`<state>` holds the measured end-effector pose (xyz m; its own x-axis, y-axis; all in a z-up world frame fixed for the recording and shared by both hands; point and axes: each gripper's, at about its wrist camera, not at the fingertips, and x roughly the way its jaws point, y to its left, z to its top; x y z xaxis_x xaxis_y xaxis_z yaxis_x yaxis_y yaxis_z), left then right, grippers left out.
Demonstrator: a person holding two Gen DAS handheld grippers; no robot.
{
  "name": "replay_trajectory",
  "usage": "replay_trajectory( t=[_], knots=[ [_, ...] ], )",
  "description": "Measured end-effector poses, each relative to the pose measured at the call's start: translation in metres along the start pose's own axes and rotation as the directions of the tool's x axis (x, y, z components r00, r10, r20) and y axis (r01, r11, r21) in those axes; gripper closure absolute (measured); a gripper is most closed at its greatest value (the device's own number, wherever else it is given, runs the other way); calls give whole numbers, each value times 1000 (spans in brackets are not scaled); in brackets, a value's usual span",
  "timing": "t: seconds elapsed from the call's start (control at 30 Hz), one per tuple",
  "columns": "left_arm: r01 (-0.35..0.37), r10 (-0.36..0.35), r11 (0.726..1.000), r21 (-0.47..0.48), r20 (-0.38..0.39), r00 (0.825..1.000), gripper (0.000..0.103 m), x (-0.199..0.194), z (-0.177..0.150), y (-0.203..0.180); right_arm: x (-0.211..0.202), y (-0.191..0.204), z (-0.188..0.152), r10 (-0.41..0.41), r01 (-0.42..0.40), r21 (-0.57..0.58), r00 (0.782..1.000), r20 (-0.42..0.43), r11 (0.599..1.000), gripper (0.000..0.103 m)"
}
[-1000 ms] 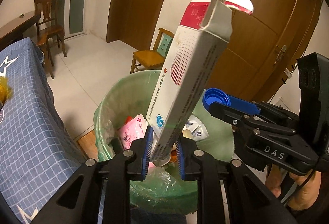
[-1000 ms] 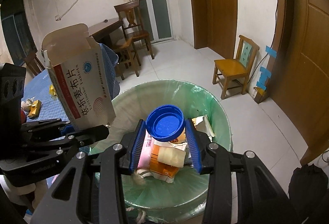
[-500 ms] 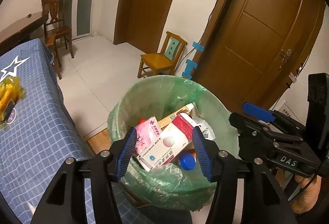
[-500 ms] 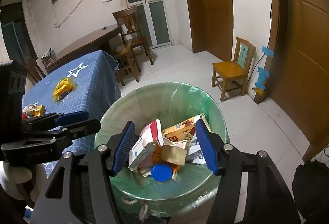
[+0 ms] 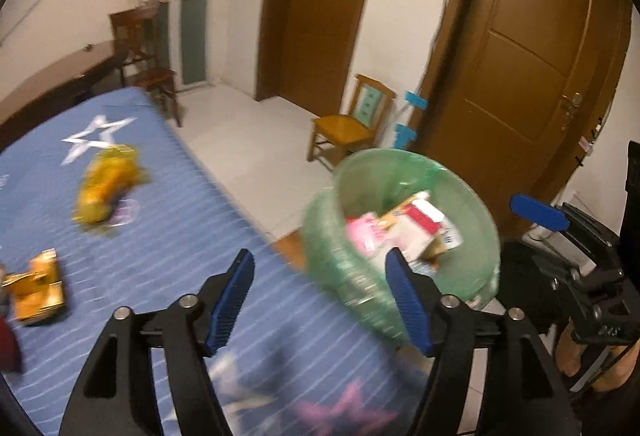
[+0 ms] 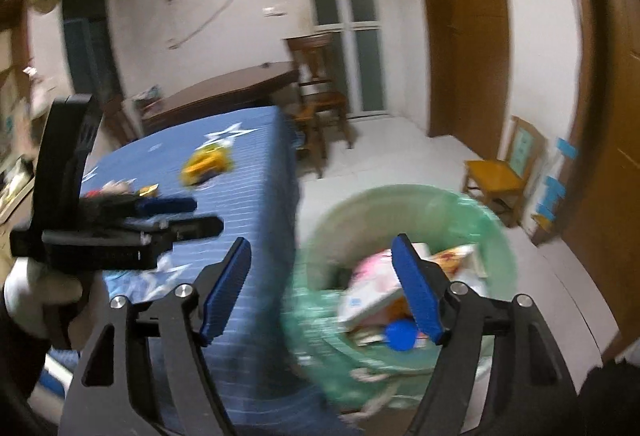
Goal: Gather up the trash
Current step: 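Swing both tools back toward the table of trash, then grasp the beige cloth with the left tool while the right tool grasps the gold cigarette pack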
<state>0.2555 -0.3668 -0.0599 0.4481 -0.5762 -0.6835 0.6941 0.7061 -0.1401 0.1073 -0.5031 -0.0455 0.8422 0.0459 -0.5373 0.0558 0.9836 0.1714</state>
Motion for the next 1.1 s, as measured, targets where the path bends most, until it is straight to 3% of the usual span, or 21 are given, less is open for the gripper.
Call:
replay_trajectory(
  t=[0.13, 0.27, 0.47, 0.57, 0.7, 0.8, 0.9, 1.0, 1.1],
  knots=[
    [-92, 93, 995, -33, 25, 995, 30, -45, -21, 48, 11, 38, -4, 66, -66, -48, 998, -15, 997, 30],
    [-138, 140, 987, -80, 23, 990, 29, -78, -40, 90, 22, 67, -9, 117, -119, -82, 992, -37, 989, 27],
    [-216, 214, 967, -132, -30, 976, 29, -134, -45, 173, 42, 118, -6, 185, -206, -223, 976, -110, 953, 22],
    [-243, 238, 955, -172, -51, 970, 23, -161, -29, 222, 59, 145, 5, 205, -248, -339, 966, -158, 907, 20],
    [-264, 233, 940, -217, -159, 959, 21, -171, -5, 293, 91, 179, 26, 236, -321, -482, 944, -230, 815, 20],
    [-247, 180, 939, -238, -270, 946, 21, -149, 11, 332, 121, 207, 42, 263, -385, -565, 921, -287, 730, 20],
    [-248, 156, 941, -229, -355, 922, 21, -126, 14, 358, 149, 231, 53, 283, -436, -615, 899, -335, 657, 20],
    [-271, 162, 941, -204, -432, 887, 21, -101, 6, 374, 175, 251, 62, 301, -473, -645, 880, -367, 600, 20],
    [-261, 140, 943, -207, -467, 873, 21, -88, 0, 389, 198, 267, 66, 304, -499, -666, 866, -397, 555, 20]
  ],
)
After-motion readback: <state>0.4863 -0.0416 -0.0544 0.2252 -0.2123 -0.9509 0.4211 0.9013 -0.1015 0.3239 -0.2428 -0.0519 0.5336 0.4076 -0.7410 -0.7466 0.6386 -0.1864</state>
